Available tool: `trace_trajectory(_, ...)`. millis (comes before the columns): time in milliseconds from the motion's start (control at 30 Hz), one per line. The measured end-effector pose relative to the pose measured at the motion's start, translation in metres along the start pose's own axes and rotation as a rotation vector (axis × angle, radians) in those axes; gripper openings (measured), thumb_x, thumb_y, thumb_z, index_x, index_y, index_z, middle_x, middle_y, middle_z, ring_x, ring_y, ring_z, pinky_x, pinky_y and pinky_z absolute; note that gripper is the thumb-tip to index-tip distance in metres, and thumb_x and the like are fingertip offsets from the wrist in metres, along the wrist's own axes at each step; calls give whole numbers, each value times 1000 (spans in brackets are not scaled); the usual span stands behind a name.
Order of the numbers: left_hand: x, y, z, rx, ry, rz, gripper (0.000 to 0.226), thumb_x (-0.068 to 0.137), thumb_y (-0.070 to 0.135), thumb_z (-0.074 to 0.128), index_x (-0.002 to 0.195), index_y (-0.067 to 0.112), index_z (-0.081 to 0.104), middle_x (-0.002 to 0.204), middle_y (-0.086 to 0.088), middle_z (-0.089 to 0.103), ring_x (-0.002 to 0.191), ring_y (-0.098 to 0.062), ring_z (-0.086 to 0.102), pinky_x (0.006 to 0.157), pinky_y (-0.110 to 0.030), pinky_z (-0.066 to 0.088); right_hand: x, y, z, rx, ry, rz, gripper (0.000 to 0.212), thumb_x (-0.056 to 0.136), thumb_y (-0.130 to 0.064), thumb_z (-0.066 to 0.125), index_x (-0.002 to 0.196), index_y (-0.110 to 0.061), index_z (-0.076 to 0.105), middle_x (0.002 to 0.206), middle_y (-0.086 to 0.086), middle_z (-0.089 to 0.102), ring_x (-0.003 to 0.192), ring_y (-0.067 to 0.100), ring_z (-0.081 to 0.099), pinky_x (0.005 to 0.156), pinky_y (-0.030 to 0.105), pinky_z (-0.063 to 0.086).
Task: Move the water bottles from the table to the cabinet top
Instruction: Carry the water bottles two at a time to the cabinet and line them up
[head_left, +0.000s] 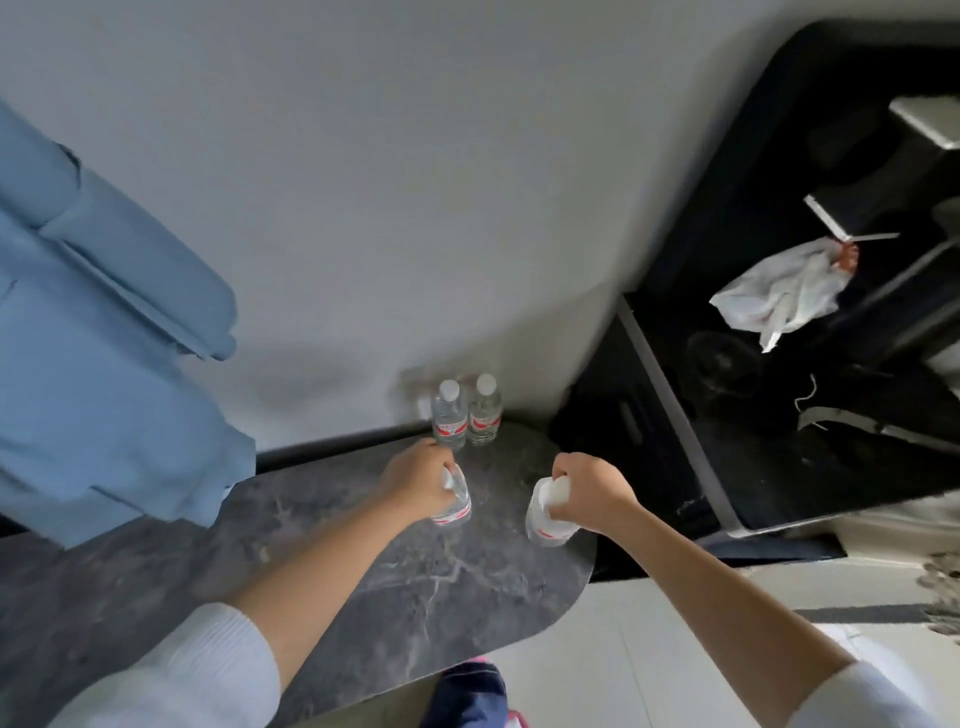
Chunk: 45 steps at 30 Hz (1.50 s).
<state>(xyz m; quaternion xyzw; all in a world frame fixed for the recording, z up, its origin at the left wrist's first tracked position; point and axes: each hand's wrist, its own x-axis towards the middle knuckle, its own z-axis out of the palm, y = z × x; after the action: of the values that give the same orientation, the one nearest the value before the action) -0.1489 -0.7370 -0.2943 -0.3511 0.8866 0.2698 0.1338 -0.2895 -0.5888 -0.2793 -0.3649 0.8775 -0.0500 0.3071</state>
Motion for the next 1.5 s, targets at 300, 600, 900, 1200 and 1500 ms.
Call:
trace_trajectory(300,68,0,13,-53,-44,-25,30,83,14,58,113,11,61,126,-4,54,112,-23,57,89,-28,45,89,-23,20,103,-10,48,9,80,-10,54,87,-15,52,103,7,55,93,25,56,73,28,41)
trace_trajectory(600,117,-14,38,-49,-89,-66,32,88,15,58,120,12,57,136,0,46,118,-21,55,93,-28,44,150,-25,43,63,-40,-10,26,85,-12,53,109,-3,57,121,11,55,111,26,56,90,27,40)
trace_trajectory(900,143,-14,41,-18,-85,-40,30,89,12,56,119,14,58,133,1,50,115,-21,57,91,-30,48,179,-24,43,25,-80,-63,30,84,-17,58,112,-5,57,123,9,56,112,25,55,87,27,42)
trace_trajectory(1200,155,-15,45,-30,-84,-49,30,88,10,59,118,12,58,133,1,50,115,-21,57,92,-29,48,191,-27,41,1,-89,-92,27,82,-13,60,108,-6,59,121,8,57,109,24,57,79,23,42)
trace_trajectory(1500,157,-18,48,-29,-76,-55,36,90,12,58,126,12,55,136,0,48,120,-20,54,95,-29,47,198,-28,40,-10,-90,-108,28,82,-13,59,109,-6,58,122,9,55,109,25,55,73,19,32)
